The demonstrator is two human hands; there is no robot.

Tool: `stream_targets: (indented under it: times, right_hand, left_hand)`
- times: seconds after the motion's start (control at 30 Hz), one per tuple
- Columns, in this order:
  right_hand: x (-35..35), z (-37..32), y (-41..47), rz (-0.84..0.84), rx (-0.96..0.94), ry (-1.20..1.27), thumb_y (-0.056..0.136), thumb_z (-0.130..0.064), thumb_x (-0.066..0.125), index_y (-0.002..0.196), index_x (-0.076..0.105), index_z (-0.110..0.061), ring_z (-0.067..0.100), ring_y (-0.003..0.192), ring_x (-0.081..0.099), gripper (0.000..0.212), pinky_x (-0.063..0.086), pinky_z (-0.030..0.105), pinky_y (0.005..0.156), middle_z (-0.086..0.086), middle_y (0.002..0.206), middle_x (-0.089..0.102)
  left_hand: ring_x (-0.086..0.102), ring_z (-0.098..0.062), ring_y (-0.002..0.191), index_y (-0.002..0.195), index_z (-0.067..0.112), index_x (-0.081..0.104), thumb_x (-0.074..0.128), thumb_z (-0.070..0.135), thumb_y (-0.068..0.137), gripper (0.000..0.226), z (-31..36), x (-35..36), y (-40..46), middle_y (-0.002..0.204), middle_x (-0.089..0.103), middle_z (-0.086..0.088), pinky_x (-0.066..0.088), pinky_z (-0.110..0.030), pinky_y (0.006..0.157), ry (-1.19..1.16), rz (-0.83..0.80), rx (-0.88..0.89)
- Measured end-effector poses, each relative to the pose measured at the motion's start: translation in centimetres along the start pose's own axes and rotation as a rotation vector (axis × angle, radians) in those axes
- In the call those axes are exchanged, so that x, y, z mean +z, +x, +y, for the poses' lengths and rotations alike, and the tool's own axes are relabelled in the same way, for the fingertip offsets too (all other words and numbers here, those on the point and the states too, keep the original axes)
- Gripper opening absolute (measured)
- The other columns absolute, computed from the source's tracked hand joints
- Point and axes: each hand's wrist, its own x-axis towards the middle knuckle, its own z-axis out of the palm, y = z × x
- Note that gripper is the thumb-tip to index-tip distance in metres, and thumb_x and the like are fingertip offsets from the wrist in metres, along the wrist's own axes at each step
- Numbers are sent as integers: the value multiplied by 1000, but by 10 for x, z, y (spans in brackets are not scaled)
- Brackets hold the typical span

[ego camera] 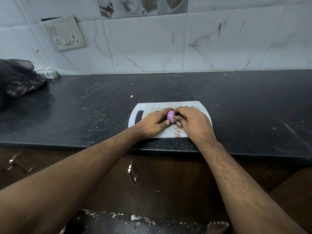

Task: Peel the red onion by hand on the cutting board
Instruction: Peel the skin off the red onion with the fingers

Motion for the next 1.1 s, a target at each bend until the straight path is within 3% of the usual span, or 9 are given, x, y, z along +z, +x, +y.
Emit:
stream_targets:
  times: [0.17,0.43,0.6,0.77,0.83,0.97,1.1]
  right_hand:
    - [0,2,1,-42,-27,-13,99,-15,54,117,67,-29,15,98,55,25,51,42,81,-10,103,70]
    - [-2,-3,-2,-101,-45,-69,96,-9,43,92,48,-35,15,89,45,26,49,46,67,-12,87,53]
    - [-3,2,-2,-114,-68,-45,97,-10,43,94,52,-33,14,89,44,25,47,43,68,-11,87,54]
    - [-4,22,0,-207,-110,112,98,-16,60,96,60,-30,11,95,44,15,46,38,82,-19,94,54]
    - [-6,27,-1,-264,-83,184,99,-17,62,99,65,-25,13,103,50,8,43,34,89,-21,99,56]
    - [-7,23,-3,-157,117,312,102,-15,59,110,75,-23,7,102,63,20,48,27,90,-9,106,74]
    - [-6,19,-6,-23,182,272,104,-32,58,111,75,-24,4,86,65,20,52,27,78,-13,96,74]
  left_hand:
    - [58,-13,130,151,19,45,54,29,105,48,1,0,-1,139,64,2,42,-41,116,6,7,-6]
    - [56,-13,131,153,20,43,55,29,106,49,1,1,-1,141,62,3,42,-40,115,45,14,-8]
    - [56,-13,131,153,20,43,55,28,105,50,0,1,-1,142,62,1,42,-38,115,50,16,-3]
    - [58,-16,126,149,18,47,54,26,106,44,1,1,0,137,64,-1,43,-31,109,68,34,14]
    - [59,-17,124,148,20,48,54,29,106,43,1,2,0,135,66,-1,45,-35,109,77,43,26]
    - [59,-17,122,144,22,50,54,32,106,40,-1,3,1,132,67,1,46,-43,108,79,53,33]
    - [63,-16,119,142,21,52,56,34,104,40,2,5,-1,129,69,0,48,-42,107,46,72,47]
